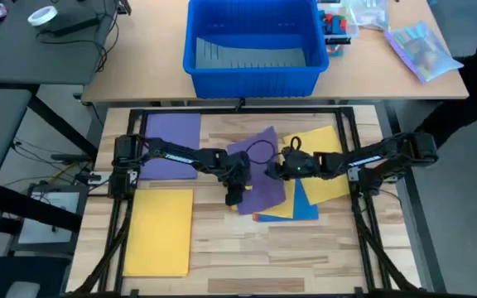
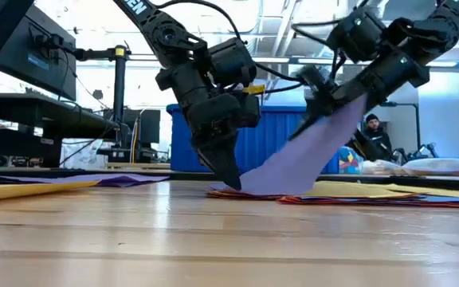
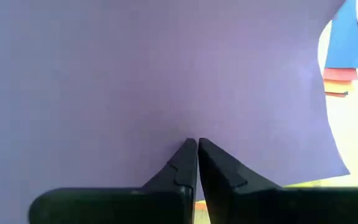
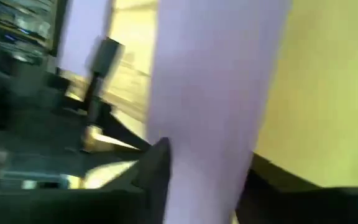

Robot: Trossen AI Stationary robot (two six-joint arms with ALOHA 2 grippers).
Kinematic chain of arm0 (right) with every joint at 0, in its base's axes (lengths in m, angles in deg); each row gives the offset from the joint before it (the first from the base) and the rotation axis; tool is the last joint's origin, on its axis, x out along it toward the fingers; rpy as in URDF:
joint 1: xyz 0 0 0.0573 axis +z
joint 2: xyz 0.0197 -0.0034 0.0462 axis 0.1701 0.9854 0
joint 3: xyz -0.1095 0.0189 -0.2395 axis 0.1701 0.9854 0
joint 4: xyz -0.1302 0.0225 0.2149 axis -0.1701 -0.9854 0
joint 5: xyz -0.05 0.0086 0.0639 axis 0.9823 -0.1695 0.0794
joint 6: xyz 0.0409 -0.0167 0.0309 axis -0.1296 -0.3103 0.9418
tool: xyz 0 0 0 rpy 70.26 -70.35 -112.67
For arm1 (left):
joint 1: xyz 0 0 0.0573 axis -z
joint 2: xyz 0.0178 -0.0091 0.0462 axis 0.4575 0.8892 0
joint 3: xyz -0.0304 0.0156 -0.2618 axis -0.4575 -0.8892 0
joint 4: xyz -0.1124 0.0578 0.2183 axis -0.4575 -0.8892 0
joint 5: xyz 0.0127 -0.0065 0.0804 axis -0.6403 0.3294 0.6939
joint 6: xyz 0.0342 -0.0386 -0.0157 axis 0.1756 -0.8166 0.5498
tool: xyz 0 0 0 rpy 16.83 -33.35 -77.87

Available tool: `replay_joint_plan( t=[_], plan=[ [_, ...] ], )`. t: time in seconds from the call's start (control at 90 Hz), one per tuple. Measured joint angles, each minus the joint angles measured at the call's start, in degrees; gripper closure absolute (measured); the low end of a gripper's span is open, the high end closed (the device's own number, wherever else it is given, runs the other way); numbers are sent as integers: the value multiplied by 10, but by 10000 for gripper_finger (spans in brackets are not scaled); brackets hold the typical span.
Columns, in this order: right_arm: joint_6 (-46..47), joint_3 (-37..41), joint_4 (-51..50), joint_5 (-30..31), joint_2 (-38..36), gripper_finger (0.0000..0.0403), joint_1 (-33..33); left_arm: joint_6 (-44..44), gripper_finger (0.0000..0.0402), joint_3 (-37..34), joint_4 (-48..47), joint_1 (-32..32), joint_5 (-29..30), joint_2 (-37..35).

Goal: Organize paper
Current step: Stack the purple colored paper on top of the other purple colored papers

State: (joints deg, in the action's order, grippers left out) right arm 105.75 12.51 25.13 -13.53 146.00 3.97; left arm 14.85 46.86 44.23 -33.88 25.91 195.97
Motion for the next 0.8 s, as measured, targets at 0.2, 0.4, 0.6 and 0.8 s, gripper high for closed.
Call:
replay_joint_plan(
  t=[0.2,0.4,0.6,0.8],
  plan=[
    [-38,0,37,-20,0,398,1,0,402,0,-31,-3,5,-53],
    [-55,-30,53,-28,0,402,2,-13,402,0,-148,-9,54,-196],
    [-69,-108,51,-29,0,403,-17,-101,402,0,-298,-29,112,-367],
    [-71,-203,48,-26,49,403,-54,-189,402,0,-380,-90,125,-488]
  ],
)
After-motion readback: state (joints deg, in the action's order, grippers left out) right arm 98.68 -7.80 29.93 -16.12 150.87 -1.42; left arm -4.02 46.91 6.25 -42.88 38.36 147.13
